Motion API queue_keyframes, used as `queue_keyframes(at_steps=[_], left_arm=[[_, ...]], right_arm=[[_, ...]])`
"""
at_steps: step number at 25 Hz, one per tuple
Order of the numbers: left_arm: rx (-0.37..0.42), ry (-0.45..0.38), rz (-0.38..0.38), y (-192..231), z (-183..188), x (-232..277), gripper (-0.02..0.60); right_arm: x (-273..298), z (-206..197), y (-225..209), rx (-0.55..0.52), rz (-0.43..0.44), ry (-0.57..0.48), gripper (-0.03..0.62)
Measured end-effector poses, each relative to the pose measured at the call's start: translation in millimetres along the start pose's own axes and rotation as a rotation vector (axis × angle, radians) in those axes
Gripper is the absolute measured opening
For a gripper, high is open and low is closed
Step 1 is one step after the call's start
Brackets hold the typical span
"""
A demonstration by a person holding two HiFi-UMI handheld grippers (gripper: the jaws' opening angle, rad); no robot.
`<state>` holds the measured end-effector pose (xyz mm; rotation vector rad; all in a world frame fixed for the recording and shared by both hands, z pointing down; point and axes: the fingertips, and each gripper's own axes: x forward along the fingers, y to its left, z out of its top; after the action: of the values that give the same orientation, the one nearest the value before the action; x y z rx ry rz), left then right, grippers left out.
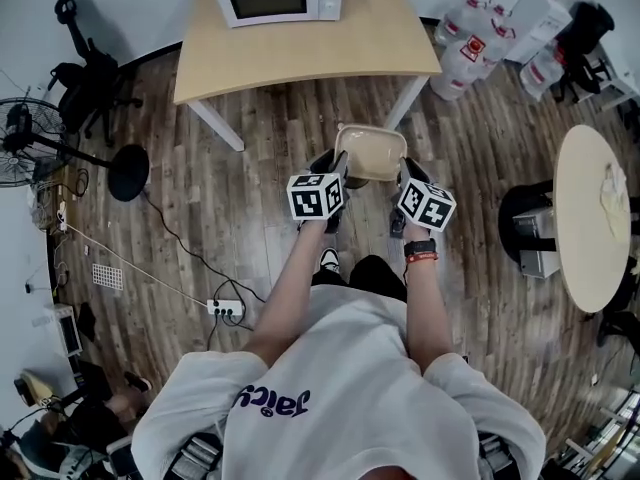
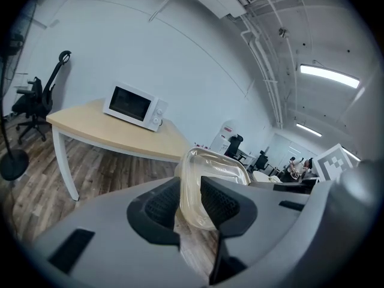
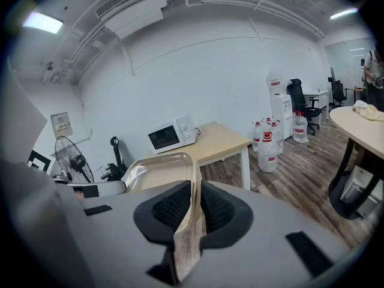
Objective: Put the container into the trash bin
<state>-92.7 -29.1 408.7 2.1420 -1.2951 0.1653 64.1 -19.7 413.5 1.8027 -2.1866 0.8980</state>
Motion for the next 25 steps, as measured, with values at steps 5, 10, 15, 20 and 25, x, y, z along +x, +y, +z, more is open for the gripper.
queue_keyframes(at_steps=[5,10,15,20,25], left_arm=[[-0.015,0.010,-0.009,7,5,28,0.109],[-0.001,0.036,0.011,12,8,59,0.109],[-0.002,0.048,0.046,17,12,103,0.109],[-0.039,0.075,0.089,24,11,142,0.110],[-0.059,0.103,0.109,42,6,173,0.110]], right_arm=[[24,9,-12,0.004,-0.004,0.008,0.049],[53,12,-31,0.031,-0.002,0.025,0.049],[94,24,-58,0.025,0.029,0.065,0.049],[133,32,-81,0.035,0.054,0.109,0.048],[168,28,-93,0.048,0.052,0.145,0.048]])
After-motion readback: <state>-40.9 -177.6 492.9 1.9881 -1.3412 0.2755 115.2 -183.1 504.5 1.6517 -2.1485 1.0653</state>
